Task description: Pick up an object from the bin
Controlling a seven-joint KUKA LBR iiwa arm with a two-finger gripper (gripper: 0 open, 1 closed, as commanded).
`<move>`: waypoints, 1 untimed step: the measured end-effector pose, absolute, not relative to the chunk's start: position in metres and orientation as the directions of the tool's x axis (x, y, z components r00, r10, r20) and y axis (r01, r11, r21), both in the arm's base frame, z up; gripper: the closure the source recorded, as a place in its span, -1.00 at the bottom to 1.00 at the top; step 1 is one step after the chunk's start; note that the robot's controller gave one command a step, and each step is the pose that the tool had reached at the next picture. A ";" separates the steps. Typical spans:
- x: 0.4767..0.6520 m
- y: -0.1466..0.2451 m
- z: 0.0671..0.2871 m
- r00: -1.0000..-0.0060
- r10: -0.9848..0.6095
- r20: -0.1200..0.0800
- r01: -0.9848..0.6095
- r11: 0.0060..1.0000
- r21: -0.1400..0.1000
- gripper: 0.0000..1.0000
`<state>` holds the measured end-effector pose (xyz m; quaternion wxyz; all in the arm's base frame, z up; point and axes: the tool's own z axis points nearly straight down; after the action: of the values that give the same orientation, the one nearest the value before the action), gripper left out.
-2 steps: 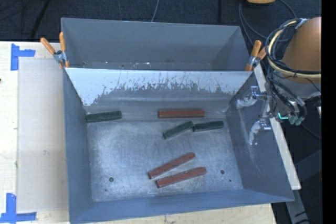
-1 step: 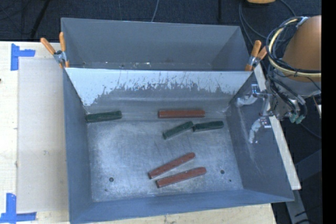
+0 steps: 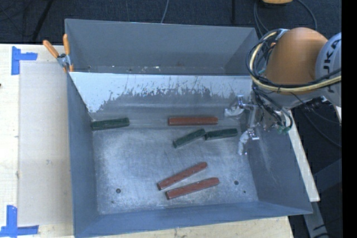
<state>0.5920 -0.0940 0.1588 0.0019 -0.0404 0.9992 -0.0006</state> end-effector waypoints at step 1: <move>0.618 -0.052 0.150 -0.978 -0.210 0.004 -0.210 0.978 0.002 -1.00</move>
Offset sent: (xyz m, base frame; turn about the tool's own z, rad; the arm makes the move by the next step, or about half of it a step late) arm 0.0212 0.0281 -0.0238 0.1228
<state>0.6178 -0.0516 0.1501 -0.0019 -0.1058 0.9944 0.0007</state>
